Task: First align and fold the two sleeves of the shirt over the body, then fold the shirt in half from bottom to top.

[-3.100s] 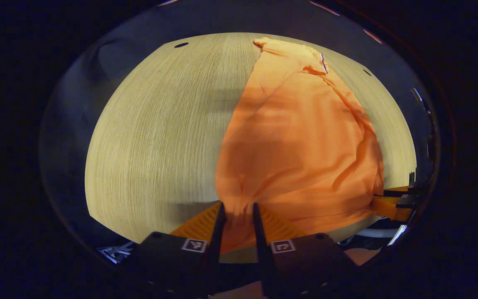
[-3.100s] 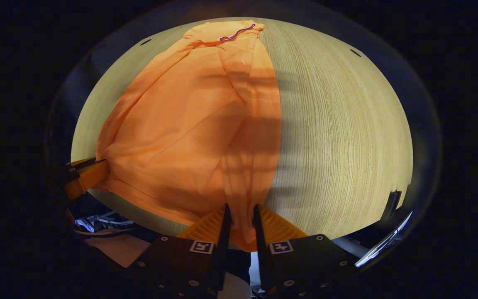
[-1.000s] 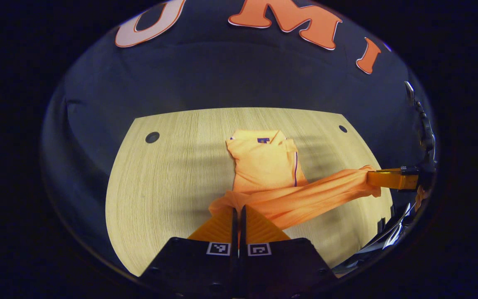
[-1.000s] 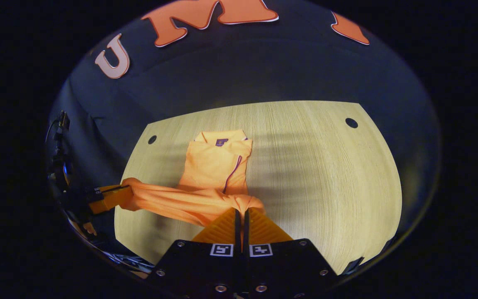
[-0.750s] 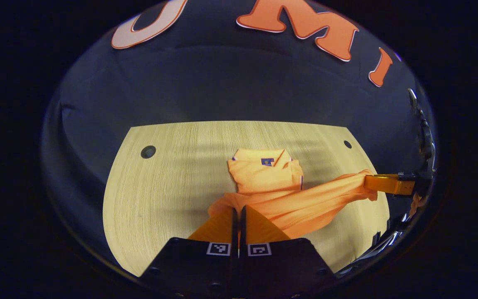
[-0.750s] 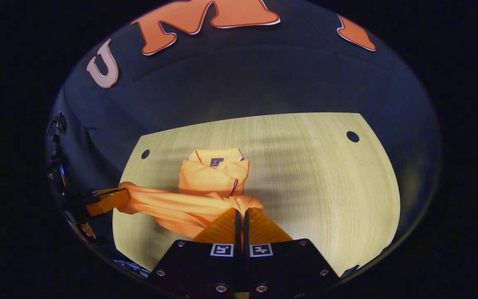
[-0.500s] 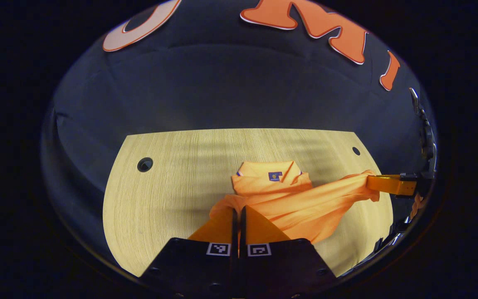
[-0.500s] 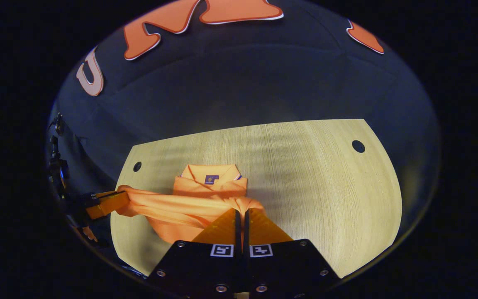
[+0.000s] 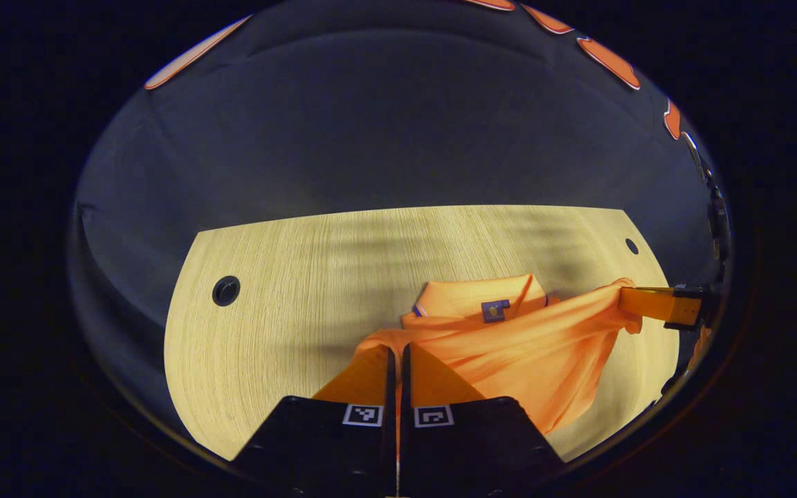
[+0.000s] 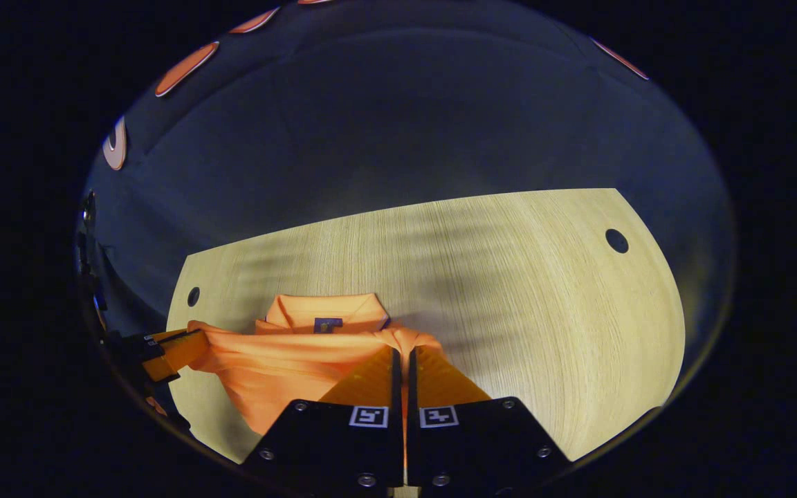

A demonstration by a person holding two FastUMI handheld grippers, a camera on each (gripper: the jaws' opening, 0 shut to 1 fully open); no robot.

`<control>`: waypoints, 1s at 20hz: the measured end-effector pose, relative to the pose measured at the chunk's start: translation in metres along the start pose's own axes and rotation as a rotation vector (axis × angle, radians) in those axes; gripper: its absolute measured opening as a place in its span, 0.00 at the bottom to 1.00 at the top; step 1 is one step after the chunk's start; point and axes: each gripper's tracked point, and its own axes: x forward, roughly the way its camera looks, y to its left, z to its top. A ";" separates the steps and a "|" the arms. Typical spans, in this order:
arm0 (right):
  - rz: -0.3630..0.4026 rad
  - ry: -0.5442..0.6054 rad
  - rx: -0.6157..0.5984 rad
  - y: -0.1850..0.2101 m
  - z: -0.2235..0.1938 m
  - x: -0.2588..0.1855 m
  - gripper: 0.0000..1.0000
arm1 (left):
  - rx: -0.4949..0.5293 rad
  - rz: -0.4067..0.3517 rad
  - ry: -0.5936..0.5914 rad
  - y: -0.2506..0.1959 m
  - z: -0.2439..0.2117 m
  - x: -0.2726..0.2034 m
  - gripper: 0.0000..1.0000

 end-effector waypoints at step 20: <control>0.069 -0.471 -0.092 0.018 0.063 -0.188 0.99 | -0.022 0.052 -0.561 -0.011 0.097 -0.223 0.99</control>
